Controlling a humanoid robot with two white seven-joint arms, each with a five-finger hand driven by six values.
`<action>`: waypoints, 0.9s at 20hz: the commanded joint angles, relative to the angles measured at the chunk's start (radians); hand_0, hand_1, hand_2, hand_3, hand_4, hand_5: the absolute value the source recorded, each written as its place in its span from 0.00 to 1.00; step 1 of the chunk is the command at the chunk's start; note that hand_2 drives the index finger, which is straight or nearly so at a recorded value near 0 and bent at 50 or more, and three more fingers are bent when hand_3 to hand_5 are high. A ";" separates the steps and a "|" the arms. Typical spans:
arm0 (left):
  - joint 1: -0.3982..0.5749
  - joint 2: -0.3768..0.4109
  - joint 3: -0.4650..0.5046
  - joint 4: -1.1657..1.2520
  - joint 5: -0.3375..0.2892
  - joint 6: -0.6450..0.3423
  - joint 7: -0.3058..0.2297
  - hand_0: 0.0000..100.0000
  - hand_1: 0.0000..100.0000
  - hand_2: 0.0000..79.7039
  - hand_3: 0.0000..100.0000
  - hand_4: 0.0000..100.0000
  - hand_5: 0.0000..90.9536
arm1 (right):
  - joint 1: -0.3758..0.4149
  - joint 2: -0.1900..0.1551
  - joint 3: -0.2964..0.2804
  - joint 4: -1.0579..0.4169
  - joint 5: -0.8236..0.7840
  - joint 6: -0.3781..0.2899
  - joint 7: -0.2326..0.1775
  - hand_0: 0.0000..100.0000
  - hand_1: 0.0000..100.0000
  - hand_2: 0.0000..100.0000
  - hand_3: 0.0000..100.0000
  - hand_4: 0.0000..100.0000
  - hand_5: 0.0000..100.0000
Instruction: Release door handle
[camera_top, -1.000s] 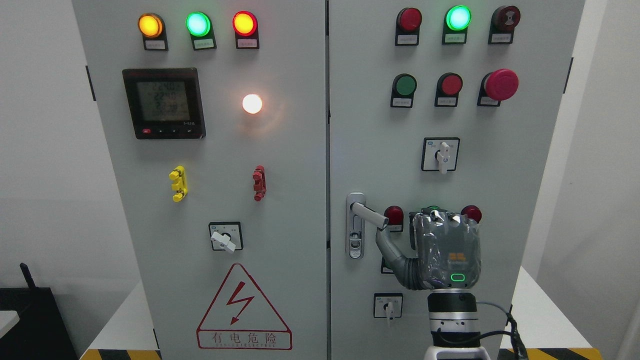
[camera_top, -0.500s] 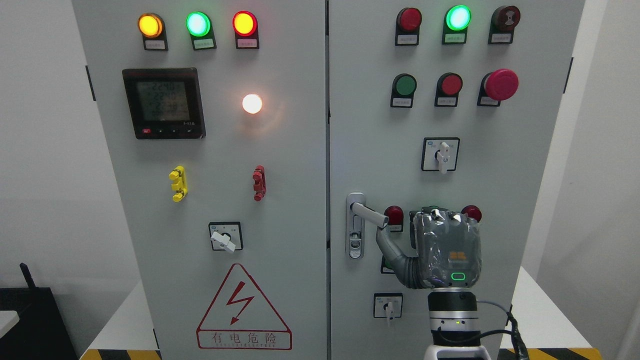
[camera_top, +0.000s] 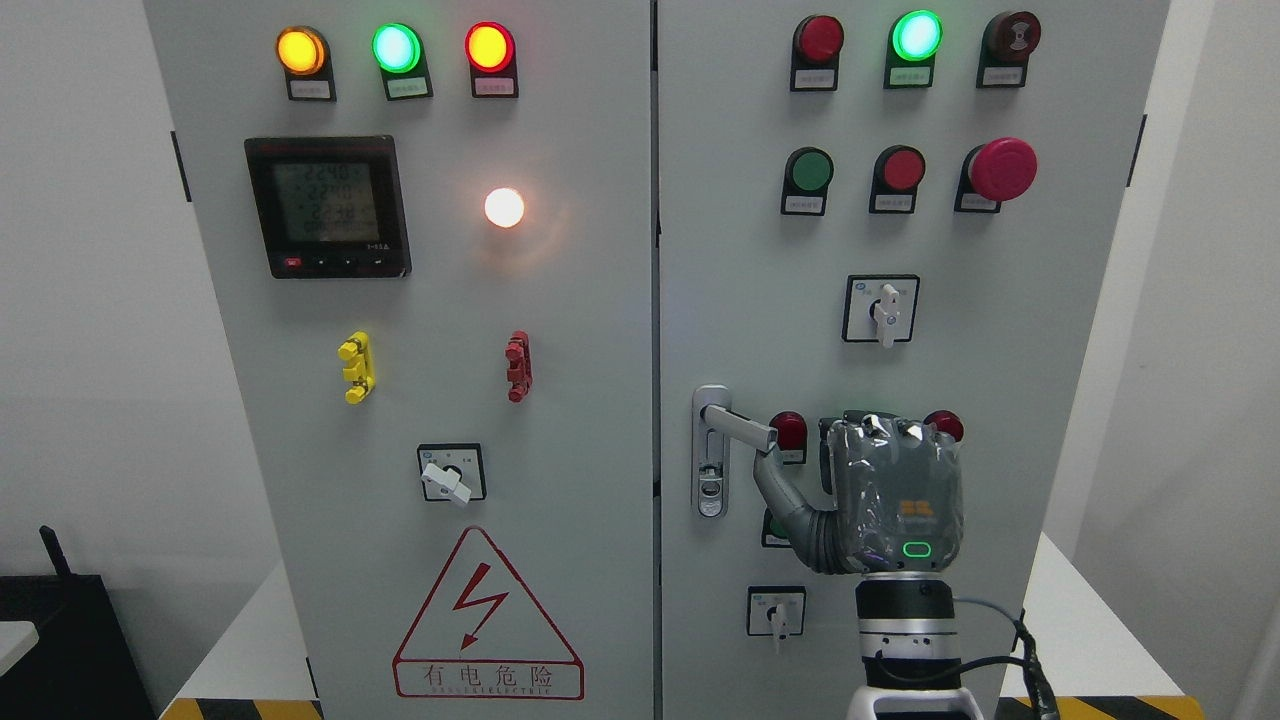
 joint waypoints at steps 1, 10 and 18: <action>0.000 0.000 0.011 0.017 0.000 0.001 0.000 0.12 0.39 0.00 0.00 0.00 0.00 | -0.004 -0.001 0.000 0.000 -0.003 0.000 0.000 0.41 0.15 1.00 1.00 1.00 0.98; 0.000 0.000 0.011 0.017 0.000 0.001 0.000 0.12 0.39 0.00 0.00 0.00 0.00 | -0.005 -0.001 0.000 0.000 -0.003 0.000 0.000 0.41 0.15 1.00 1.00 1.00 0.98; 0.000 0.000 0.011 0.017 0.000 0.001 0.000 0.12 0.39 0.00 0.00 0.00 0.00 | 0.006 -0.004 0.001 0.000 -0.009 -0.006 -0.002 0.41 0.15 1.00 1.00 1.00 0.98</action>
